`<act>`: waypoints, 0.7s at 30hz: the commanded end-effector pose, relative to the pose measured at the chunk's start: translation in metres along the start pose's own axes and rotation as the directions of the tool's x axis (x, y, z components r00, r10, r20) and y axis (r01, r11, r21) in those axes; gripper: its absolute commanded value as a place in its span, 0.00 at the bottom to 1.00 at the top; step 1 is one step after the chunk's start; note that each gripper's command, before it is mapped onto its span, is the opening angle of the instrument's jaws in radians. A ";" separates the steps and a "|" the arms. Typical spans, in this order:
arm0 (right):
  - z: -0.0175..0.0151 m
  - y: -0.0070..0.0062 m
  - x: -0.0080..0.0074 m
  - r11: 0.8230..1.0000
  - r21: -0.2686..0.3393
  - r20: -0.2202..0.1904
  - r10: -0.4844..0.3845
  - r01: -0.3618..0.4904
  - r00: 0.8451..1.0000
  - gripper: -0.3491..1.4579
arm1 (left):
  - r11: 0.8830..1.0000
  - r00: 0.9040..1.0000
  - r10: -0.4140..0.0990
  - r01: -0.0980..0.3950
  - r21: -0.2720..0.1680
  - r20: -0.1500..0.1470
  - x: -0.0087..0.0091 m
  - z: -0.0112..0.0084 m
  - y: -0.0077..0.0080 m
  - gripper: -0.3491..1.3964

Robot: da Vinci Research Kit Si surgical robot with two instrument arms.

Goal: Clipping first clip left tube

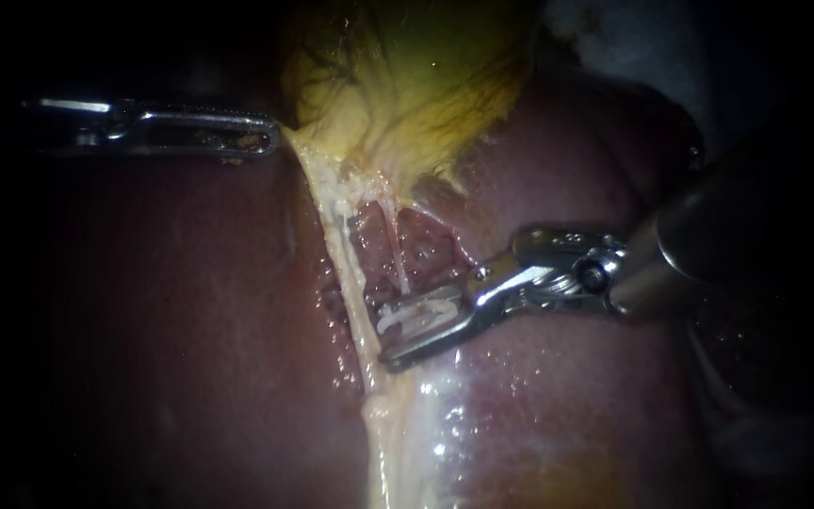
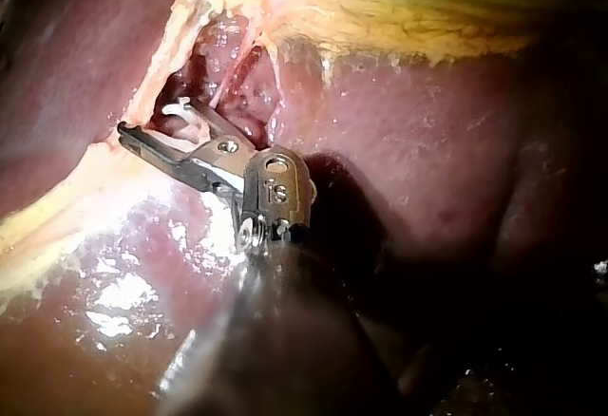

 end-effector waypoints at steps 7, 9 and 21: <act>0.0023 0.0004 -0.0002 0.999 0.041 0.007 -0.018 0.018 1.000 0.48 | 1.000 1.000 0.000 0.000 0.000 0.000 0.0000 0.0000 0.0000 0.00; 0.0028 0.0004 -0.0003 0.998 0.054 0.007 -0.023 0.022 1.000 0.48 | 1.000 1.000 0.000 0.000 0.000 0.000 0.0000 0.0000 0.0000 0.00; 0.0046 -0.0024 -0.0007 0.979 0.196 -0.055 -0.036 0.046 0.998 0.48 | 1.000 1.000 0.000 0.000 0.000 0.000 0.0000 0.0000 0.0000 0.00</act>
